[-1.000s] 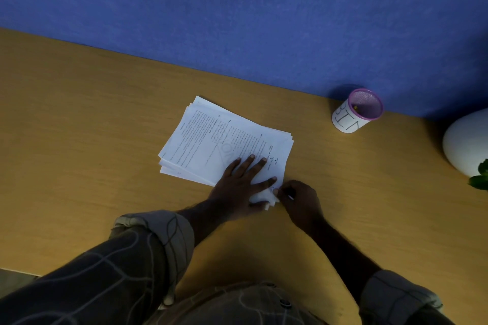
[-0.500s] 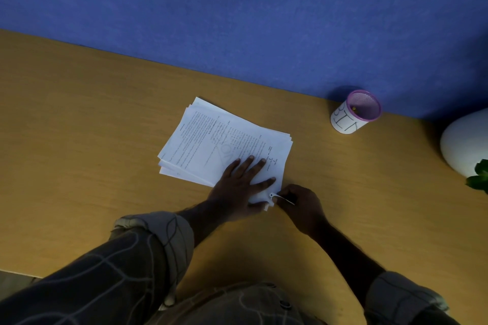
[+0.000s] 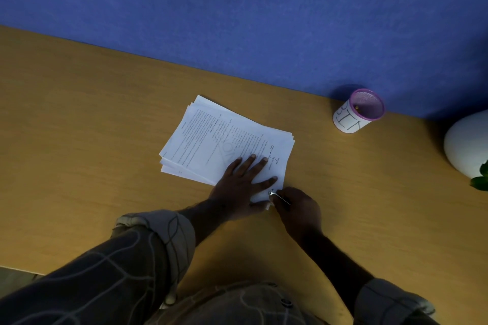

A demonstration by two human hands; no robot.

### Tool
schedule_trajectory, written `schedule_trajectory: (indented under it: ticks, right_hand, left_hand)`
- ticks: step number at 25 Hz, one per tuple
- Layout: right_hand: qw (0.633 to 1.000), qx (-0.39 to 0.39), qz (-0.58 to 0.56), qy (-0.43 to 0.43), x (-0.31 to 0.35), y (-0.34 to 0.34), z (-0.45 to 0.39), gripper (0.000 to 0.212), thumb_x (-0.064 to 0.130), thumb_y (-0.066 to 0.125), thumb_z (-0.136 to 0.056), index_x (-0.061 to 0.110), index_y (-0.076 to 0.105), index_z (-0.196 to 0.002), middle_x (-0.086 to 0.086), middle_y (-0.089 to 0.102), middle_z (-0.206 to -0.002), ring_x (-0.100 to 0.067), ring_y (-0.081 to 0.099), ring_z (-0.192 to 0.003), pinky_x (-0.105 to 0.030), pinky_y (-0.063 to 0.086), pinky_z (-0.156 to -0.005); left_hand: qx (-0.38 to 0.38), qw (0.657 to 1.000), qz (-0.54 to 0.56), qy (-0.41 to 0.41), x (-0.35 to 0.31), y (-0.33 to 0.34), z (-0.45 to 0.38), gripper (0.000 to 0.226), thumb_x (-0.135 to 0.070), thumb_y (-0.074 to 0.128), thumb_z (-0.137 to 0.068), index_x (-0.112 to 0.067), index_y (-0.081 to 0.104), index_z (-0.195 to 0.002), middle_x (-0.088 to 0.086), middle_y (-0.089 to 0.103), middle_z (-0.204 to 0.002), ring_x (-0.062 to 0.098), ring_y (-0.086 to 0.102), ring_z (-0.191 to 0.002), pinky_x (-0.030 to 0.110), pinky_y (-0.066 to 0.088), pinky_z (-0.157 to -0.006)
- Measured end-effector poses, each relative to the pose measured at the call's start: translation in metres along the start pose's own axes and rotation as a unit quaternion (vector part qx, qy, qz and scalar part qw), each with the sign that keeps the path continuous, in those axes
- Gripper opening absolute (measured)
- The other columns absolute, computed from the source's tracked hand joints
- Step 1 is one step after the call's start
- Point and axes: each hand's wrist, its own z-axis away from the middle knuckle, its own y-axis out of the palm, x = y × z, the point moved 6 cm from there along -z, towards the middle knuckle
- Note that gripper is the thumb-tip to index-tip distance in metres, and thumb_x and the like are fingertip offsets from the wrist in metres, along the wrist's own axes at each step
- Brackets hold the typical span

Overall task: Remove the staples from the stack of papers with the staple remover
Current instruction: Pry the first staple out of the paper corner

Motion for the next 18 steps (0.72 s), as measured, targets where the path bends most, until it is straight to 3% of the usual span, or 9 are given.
schedule_trajectory:
  ticks: [6, 11, 15, 18]
  right_hand:
    - [0.997, 0.008, -0.063, 0.047, -0.003, 0.001, -0.002, 0.017, 0.044, 0.056, -0.094, 0.031, 0.064, -0.088, 0.013, 0.065, -0.077, -0.001, 0.06, -0.068, -0.028, 0.053, -0.06]
    - [0.988, -0.009, -0.123, 0.092, -0.006, 0.0, -0.007, 0.017, 0.039, 0.061, -0.092, 0.027, 0.062, -0.08, 0.013, 0.064, -0.07, 0.0, 0.059, -0.062, -0.02, 0.044, -0.053]
    - [0.983, 0.011, -0.135, 0.121, -0.011, 0.002, -0.011, 0.018, 0.041, 0.063, -0.091, 0.03, 0.06, -0.076, 0.01, 0.063, -0.07, -0.003, 0.059, -0.062, -0.021, 0.042, -0.054]
    - [0.975, 0.026, -0.169, 0.145, -0.019, 0.003, -0.009, 0.019, 0.045, 0.066, -0.087, 0.029, 0.063, -0.077, 0.006, 0.066, -0.072, -0.01, 0.063, -0.064, -0.028, 0.052, -0.056]
  left_hand:
    - [0.0, 1.0, -0.003, -0.002, 0.0, -0.002, 0.001, 0.067, -0.068, 0.043, -0.091, -0.038, 0.035, -0.15, 0.008, 0.019, -0.166, 0.035, 0.017, -0.152, 0.057, 0.018, -0.121]
    - [0.009, 1.0, -0.005, -0.002, 0.0, -0.003, 0.001, 0.068, -0.068, 0.042, -0.09, -0.038, 0.036, -0.151, 0.009, 0.019, -0.166, 0.036, 0.016, -0.152, 0.057, 0.018, -0.12]
    - [0.007, 1.0, -0.005, 0.0, 0.0, -0.003, 0.001, 0.068, -0.068, 0.041, -0.09, -0.038, 0.036, -0.151, 0.008, 0.019, -0.166, 0.035, 0.016, -0.152, 0.057, 0.018, -0.12]
    - [0.005, 1.0, -0.004, 0.002, 0.0, -0.003, 0.001, 0.068, -0.068, 0.041, -0.09, -0.037, 0.036, -0.151, 0.008, 0.02, -0.166, 0.035, 0.017, -0.152, 0.057, 0.018, -0.12]
